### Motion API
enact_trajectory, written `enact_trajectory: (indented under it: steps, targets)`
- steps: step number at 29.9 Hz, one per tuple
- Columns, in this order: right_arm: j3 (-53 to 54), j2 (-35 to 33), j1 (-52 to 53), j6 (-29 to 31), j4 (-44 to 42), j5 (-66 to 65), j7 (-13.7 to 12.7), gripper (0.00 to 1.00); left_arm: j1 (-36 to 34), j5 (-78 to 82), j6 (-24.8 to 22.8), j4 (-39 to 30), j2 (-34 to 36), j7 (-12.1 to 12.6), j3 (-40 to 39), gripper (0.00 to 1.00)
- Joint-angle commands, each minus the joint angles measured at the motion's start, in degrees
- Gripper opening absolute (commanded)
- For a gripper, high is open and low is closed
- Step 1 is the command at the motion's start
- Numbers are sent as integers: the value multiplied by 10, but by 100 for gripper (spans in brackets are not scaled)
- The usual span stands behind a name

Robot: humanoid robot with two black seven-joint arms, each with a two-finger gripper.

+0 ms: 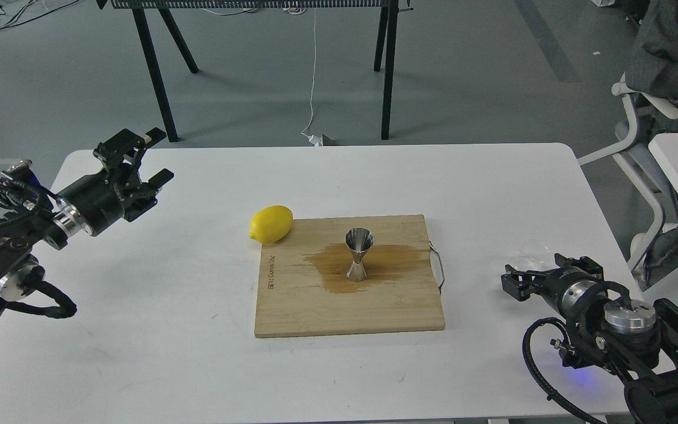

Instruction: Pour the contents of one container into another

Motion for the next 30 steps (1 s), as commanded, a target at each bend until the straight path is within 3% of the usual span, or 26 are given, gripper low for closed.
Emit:
enact_trajectory:
  steps: [1,30]
  targets:
    - [0,1,8,1,-14,0,0,99,0,0,0,0,0,0,1,96]
    - [7,17,17,15,-45,-6,5,99,0,0,0,8,-6,0,1,97]
